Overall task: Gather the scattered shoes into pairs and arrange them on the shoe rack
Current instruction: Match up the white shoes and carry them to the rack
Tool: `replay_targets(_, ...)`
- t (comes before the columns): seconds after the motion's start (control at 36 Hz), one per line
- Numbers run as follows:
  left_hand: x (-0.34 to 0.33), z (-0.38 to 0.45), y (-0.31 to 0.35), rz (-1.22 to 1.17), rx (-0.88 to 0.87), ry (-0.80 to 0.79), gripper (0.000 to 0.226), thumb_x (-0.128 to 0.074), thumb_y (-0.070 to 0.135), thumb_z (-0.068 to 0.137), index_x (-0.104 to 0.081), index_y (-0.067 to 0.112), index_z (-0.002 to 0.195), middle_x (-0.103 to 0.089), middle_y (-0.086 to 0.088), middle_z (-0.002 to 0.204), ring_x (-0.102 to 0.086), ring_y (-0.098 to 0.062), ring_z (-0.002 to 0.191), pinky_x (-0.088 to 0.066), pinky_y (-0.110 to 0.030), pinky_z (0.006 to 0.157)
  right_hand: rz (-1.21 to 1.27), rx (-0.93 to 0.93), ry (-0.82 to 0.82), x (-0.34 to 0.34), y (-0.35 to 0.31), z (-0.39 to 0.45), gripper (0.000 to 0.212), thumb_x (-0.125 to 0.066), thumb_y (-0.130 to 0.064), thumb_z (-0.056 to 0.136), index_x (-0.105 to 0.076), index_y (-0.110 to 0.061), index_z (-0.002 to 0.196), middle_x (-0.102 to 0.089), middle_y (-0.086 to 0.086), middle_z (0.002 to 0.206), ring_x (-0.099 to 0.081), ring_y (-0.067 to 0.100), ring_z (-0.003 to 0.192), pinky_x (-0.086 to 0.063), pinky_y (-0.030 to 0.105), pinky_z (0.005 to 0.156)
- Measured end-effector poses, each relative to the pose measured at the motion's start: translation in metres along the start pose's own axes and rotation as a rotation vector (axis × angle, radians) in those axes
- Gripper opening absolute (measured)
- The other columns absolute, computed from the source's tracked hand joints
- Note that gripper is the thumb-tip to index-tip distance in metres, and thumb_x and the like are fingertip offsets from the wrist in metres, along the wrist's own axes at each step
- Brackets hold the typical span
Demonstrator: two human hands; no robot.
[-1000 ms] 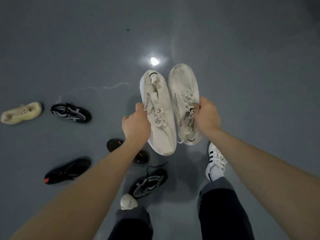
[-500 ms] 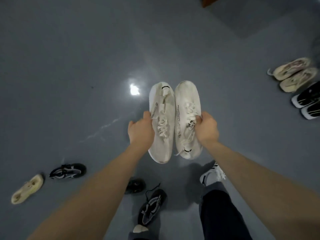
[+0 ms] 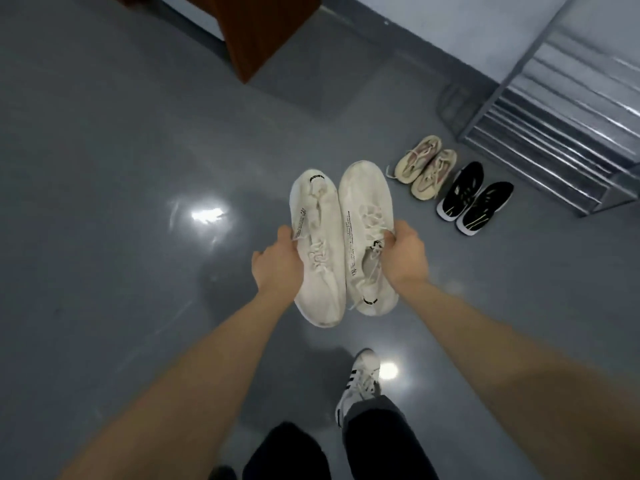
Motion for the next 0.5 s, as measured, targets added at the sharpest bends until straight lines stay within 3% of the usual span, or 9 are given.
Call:
replay_targets(0.08,0.004,0.016,0.04,0.041,-0.08,-0.034,0.025,-0.033,0.016,0.097,-0.046,0.011,0.118,-0.067,-0.009,0.098,-0.059,-0.031,0.09,-0.034,-0.034,0.086,0.023,-0.044,0.052,0.025,0.01,0.018,0.014,-0.037,-0.016,0.1,-0.043,-0.009,0.089,-0.055,0.019,0.105,-0.049,0.029,0.085,-0.04,0.036,0.07)
replay_targets(0.19,0.004,0.042,0.091,0.067,-0.191,-0.084,0.024,-0.031,0.016,0.096,-0.044,0.011,0.116,-0.066,-0.007,0.091,-0.055,-0.027,0.079,-0.033,-0.035,0.092,0.012,-0.108,0.11,0.06,0.019,0.039,0.025,-0.039,-0.016,0.1,-0.035,-0.014,0.075,-0.057,0.022,0.1,-0.047,0.028,0.08,-0.036,0.034,0.066)
replay_targets(0.28,-0.004,0.065,0.126,0.113,-0.314,-0.106,0.019,-0.031,0.009,0.091,-0.043,0.011,0.106,-0.064,-0.004,0.083,-0.05,-0.022,0.069,-0.029,-0.031,0.083,-0.034,-0.142,0.147,0.087,0.023,0.049,0.019,-0.039,-0.016,0.099,-0.048,-0.003,0.09,-0.059,0.021,0.101,-0.054,0.036,0.092,-0.043,0.039,0.073)
replay_targets(0.39,-0.008,0.085,0.174,0.212,-0.456,-0.103,0.018,-0.037,0.002,0.09,-0.044,0.009,0.105,-0.061,-0.005,0.079,-0.046,-0.025,0.067,-0.031,-0.032,0.079,-0.066,-0.222,0.196,0.113,0.031,0.06,0.024,-0.038,-0.014,0.1,-0.053,0.005,0.104,-0.058,0.024,0.106,-0.055,0.04,0.099,-0.043,0.04,0.077)
replay_targets(0.5,-0.012,0.094,0.224,0.325,-0.622,-0.123,0.026,-0.04,0.003,0.091,-0.045,0.01,0.115,-0.067,-0.007,0.095,-0.061,-0.029,0.086,-0.032,-0.032,0.081,-0.029,-0.335,0.244,0.131,0.047,0.069,0.024,-0.039,-0.012,0.099,-0.055,0.006,0.1,-0.059,0.025,0.105,-0.056,0.041,0.097,-0.045,0.042,0.079)
Point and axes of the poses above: each hand's wrist, its own z-axis towards the middle knuckle, its own x-axis out of the back of the hand, y = z × x, the point moved 6 cm from there along z, towards the middle knuckle
